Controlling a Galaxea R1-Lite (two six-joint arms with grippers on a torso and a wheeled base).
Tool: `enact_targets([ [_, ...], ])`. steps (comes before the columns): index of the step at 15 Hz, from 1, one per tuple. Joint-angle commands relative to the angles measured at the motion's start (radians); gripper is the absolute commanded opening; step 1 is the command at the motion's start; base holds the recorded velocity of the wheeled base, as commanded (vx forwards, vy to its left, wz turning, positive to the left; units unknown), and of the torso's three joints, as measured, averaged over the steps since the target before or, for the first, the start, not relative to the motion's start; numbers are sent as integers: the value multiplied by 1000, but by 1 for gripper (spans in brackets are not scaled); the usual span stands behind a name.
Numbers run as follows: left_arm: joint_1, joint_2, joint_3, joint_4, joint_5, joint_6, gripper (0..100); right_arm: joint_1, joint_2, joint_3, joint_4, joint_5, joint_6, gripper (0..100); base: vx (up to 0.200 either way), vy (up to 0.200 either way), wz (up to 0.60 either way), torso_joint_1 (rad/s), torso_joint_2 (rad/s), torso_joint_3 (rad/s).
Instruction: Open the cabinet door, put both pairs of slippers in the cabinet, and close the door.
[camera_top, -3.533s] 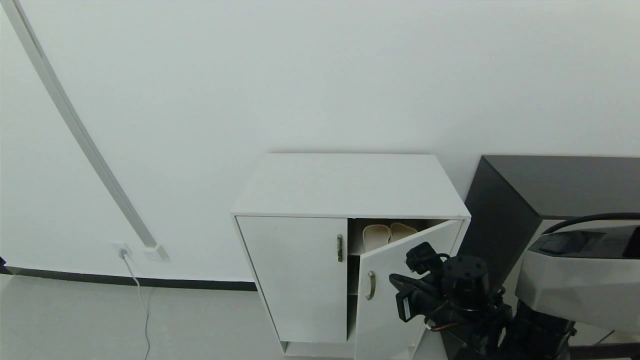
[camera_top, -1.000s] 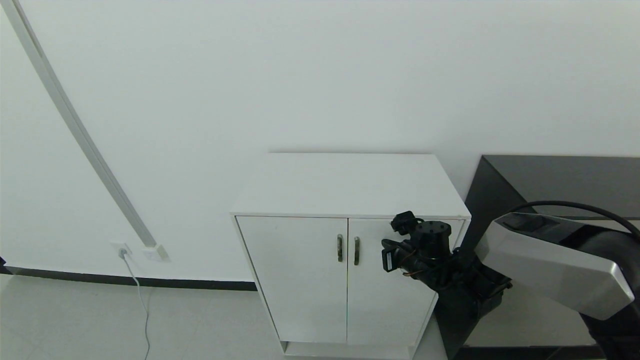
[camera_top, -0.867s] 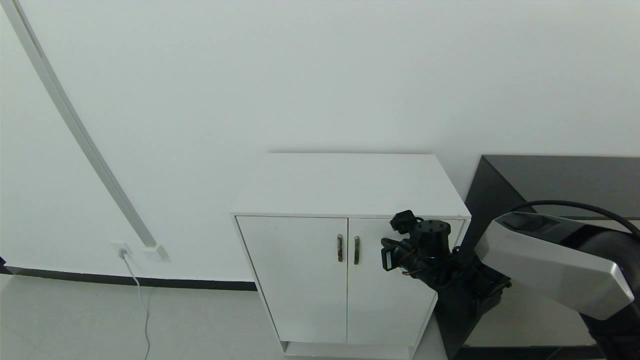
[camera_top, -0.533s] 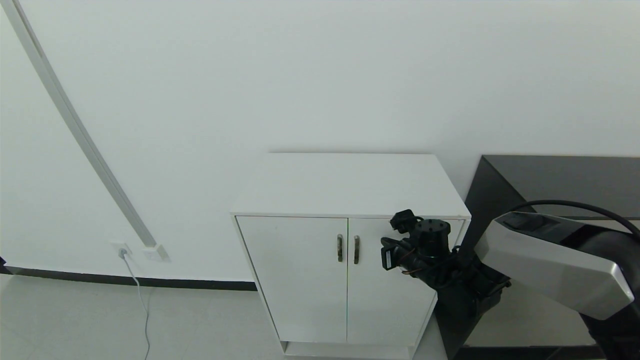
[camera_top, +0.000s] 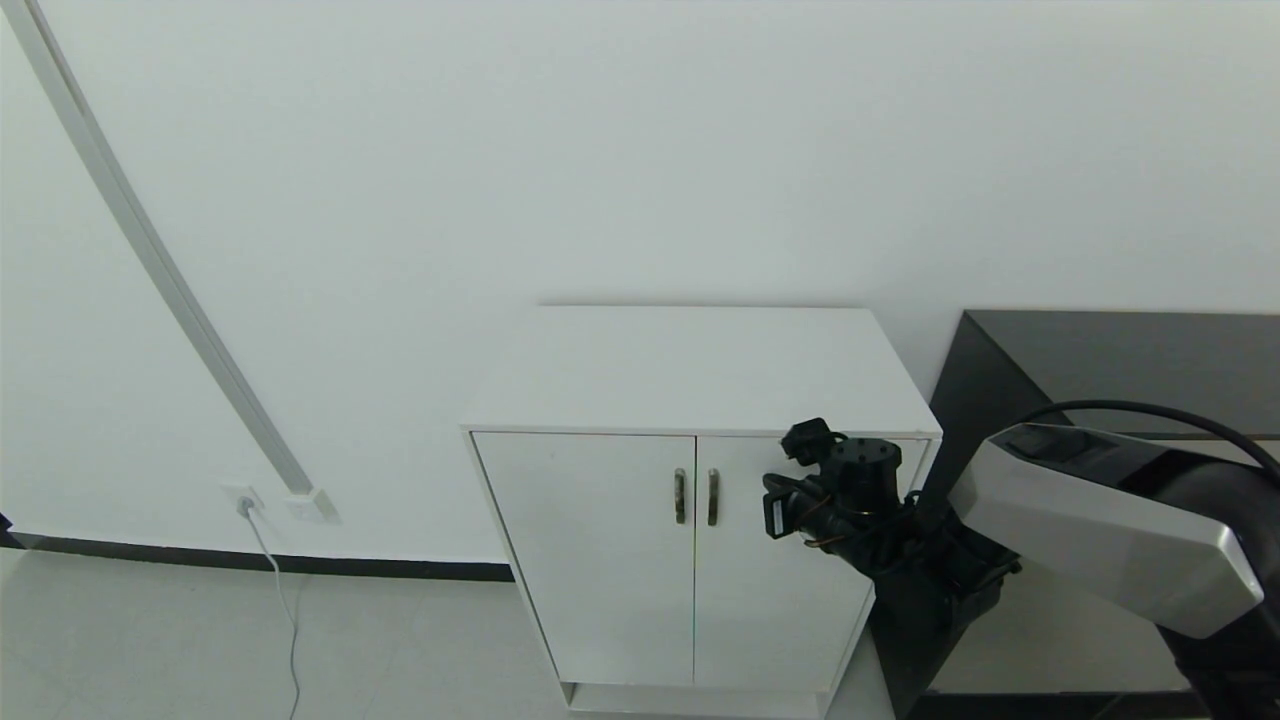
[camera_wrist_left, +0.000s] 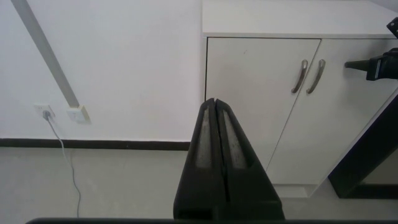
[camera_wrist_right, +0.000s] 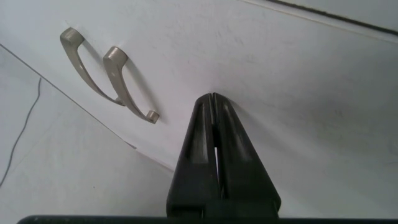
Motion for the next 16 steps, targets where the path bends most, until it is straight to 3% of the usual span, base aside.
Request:
enact_targets([
  [1, 1, 1, 0, 0, 0, 0, 0, 0, 2, -3, 0, 0, 0, 0, 0, 0, 0, 0, 0, 0],
  [8, 1, 1, 0, 0, 0, 0, 0, 0, 5, -5, 0, -2, 0, 0, 0, 0, 0, 0, 0, 0],
  [16, 1, 1, 0, 0, 0, 0, 0, 0, -73, 87, -33, -5, 0, 0, 0, 0, 0, 0, 0, 0],
])
